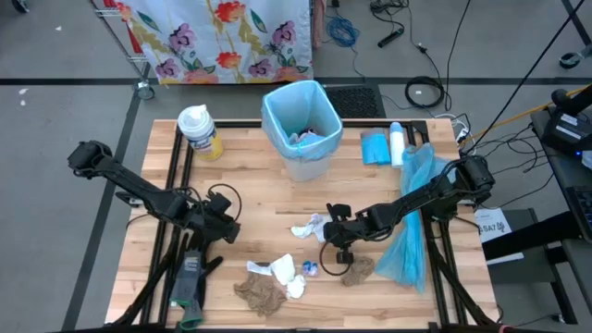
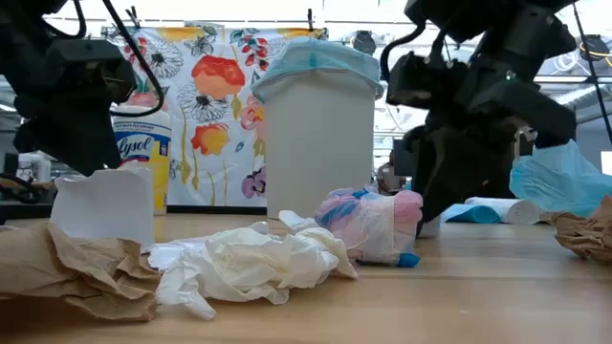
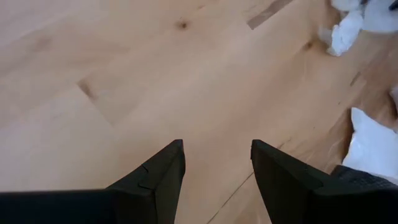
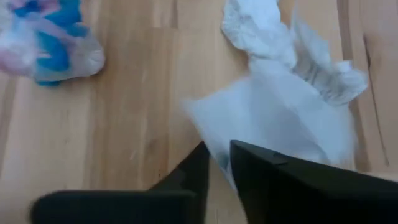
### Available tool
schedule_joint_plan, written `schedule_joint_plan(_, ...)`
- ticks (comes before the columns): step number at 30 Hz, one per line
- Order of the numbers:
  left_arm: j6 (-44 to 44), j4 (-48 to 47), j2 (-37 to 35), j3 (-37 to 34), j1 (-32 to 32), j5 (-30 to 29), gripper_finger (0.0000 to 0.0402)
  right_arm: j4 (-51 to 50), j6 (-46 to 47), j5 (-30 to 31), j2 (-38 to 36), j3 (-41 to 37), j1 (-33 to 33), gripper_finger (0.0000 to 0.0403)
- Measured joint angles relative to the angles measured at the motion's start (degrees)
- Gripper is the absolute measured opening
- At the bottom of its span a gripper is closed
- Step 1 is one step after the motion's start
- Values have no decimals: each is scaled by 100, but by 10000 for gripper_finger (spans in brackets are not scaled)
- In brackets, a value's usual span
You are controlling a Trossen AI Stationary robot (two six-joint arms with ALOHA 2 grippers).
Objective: Place trash/remove bag and relplace
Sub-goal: Put the white paper into the trash bin
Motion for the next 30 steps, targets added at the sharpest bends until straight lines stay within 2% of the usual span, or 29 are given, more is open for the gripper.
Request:
schedule_joint_plan(3, 124, 67, -5, 0, -4, 49, 186, 29, 347, 1, -20, 0, 0, 8)
schedule_joint_plan(9, 105, 46, -5, 0, -4, 230, 186, -246, 818, 27, -506, 175, 0, 1)
schedule_joint_plan(13, 105, 268, -3, 0, -4, 139, 186, -988, 814, 100, -890, 720, -95, 1)
schedule_joint_plan(16, 105, 354, -1, 0, -4, -111, 186, -1680, 811, 498, -1065, 1280, -227, 0)
schedule_joint_plan(20, 103, 419, -1, 4, -2, -147, 186, -2104, 298, 786, -1221, 2173, -565, 0)
schedule_joint_plan(26, 103, 362, 2, 4, -2, -89, 186, -1715, -678, 773, -1260, 3419, -1263, 0)
schedule_joint_plan(30, 102, 365, 2, 4, -2, -89, 186, -1233, -1053, 778, -1260, 3860, -1903, 0)
